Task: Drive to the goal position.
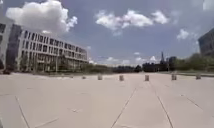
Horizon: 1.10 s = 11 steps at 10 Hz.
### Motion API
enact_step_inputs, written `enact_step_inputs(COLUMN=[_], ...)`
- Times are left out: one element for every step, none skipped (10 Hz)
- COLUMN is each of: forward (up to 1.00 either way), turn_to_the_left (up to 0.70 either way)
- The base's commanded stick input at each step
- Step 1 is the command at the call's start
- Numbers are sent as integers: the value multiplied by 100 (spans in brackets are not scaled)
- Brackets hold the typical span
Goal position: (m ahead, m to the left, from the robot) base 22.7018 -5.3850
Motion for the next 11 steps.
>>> enact_step_inputs(forward=[70,70,70,70,70,70,70,70,70,70,70], turn_to_the_left=[0,0,0,0,0,0,0,0,0,0,0])
